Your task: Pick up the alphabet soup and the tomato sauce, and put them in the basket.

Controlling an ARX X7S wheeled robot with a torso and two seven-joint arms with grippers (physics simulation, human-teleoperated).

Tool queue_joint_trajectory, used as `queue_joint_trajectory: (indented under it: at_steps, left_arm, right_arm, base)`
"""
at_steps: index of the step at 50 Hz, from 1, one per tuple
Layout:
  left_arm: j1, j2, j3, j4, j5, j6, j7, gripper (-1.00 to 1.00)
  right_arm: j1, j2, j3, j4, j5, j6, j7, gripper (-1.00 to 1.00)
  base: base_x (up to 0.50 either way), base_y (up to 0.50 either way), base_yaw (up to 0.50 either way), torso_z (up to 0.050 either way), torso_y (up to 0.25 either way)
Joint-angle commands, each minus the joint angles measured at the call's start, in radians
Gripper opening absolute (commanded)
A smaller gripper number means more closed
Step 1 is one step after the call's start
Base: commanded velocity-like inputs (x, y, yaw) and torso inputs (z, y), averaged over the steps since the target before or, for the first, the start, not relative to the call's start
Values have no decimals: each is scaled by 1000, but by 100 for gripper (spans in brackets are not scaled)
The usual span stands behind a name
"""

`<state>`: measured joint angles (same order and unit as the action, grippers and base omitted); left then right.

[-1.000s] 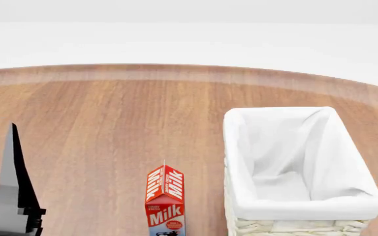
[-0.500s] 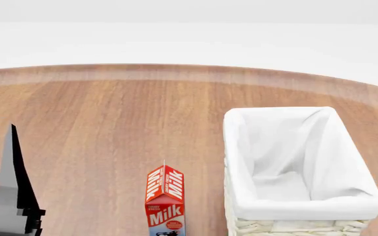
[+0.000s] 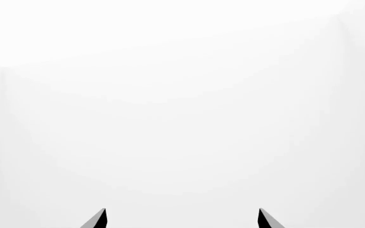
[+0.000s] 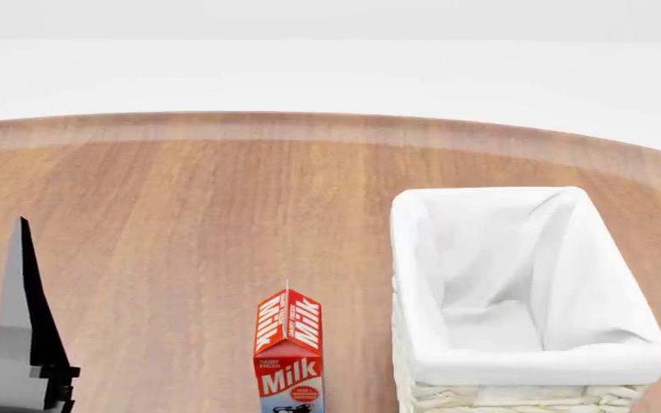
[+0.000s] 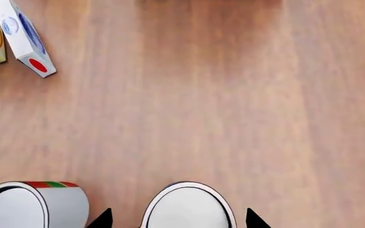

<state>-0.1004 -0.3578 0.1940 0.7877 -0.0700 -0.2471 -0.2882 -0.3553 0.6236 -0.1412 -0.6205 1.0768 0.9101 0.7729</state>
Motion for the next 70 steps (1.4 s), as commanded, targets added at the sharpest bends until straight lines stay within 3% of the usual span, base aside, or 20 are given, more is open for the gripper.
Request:
queue_joint_trajectory:
  at_steps: [1, 61, 62, 70]
  left_arm:
    - [-3, -2, 7, 2, 1, -3, -3, 100]
    - [-7, -14, 28, -27, -7, 23, -17, 100]
    - [-6, -15, 26, -27, -9, 25, -17, 100]
    - [-6, -16, 28, -32, -10, 31, -19, 100]
  right_arm:
    - [-13, -5, -18, 22, -28, -22, -25, 100]
    - [-27, -26, -60, 138, -109, -112, -105, 100]
    - [-27, -25, -62, 137, -115, -116, -106, -100]
    - [-34, -21, -58, 124, -120, -129, -105, -100]
  base:
    - [0, 0, 0, 0, 0]
    - [0, 0, 0, 0, 0]
    - [0, 0, 0, 0, 0]
    - [0, 0, 0, 0, 1]
